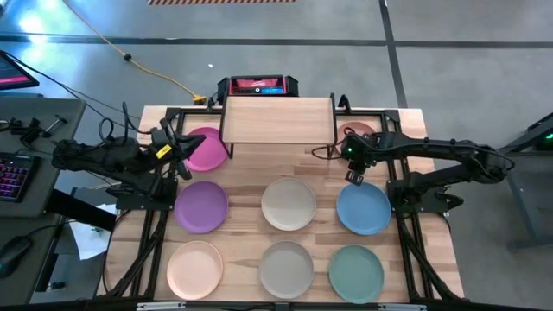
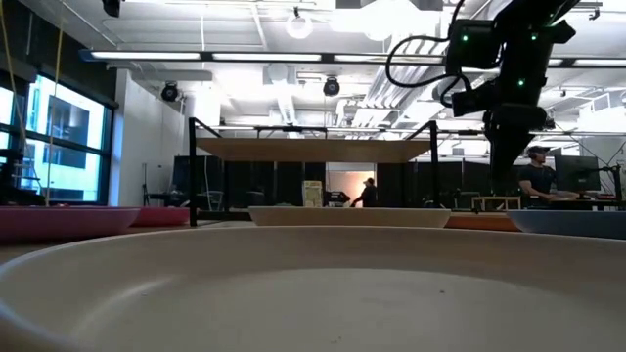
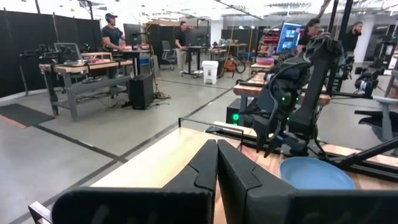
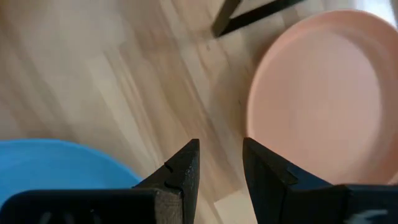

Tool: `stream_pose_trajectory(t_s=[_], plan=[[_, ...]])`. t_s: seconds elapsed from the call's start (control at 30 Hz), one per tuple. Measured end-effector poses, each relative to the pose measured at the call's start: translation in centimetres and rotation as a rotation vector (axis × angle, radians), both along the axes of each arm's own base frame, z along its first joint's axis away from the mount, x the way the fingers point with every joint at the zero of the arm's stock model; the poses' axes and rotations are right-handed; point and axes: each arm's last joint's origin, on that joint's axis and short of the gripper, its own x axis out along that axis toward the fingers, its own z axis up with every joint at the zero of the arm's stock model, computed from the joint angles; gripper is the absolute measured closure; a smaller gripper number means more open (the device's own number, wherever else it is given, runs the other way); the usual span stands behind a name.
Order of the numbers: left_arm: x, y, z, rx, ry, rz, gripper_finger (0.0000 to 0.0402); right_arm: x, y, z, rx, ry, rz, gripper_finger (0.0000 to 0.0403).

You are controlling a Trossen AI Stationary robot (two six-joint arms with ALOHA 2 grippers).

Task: Place and stack plates onto a shelf
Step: Put the brown plate on the shelf

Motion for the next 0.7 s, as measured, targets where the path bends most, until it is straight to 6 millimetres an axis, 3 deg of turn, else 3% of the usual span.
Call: stream_pose_trajectory(t_s=[0.27,0.7], plan=[[0.2,-0.1,-0.1,-0.004,0.006,-0.005,0.0399,1.5,-0.4,-0.7,0.042,-0.061,-0.046,0.0300],[0.3,-0.2,-0.1,-0.003,0.008,-0.045,0.0399,4.0,-2.8,-2.6,-0.019,0.132,-0.060,0.0300]])
